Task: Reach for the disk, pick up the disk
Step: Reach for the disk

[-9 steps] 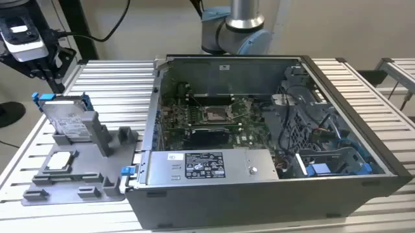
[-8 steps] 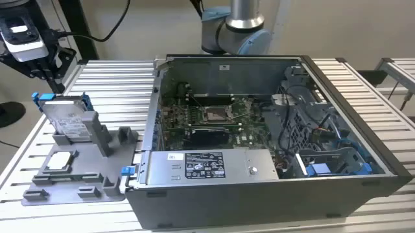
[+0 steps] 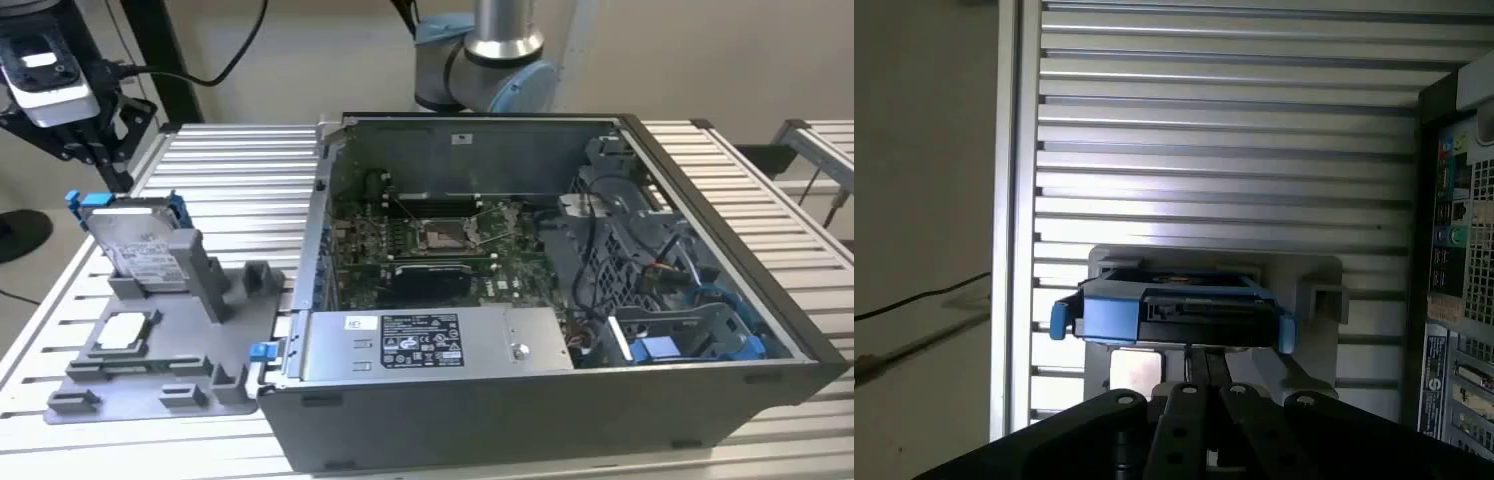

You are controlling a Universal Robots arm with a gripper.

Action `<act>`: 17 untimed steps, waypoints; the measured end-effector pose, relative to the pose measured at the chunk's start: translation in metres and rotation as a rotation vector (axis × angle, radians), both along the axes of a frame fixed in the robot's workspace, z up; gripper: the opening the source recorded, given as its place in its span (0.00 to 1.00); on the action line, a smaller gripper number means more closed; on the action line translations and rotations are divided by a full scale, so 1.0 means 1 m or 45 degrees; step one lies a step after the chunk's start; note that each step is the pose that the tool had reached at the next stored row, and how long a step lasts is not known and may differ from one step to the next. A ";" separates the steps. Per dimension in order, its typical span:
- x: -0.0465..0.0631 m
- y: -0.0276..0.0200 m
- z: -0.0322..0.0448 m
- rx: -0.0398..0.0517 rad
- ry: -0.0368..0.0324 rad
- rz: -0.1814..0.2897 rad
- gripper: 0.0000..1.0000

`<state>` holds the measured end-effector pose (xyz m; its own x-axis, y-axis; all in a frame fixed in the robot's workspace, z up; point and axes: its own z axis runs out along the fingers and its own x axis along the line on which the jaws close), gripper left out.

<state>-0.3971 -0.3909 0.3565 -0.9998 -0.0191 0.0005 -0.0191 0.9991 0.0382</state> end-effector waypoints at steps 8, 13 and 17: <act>-0.005 0.0076 -0.0001 0.000 0.0000 0.000 0.00; -0.020 0.0083 -0.0003 0.000 0.0001 0.000 0.00; -0.033 0.0083 -0.0005 0.000 0.0001 0.000 0.00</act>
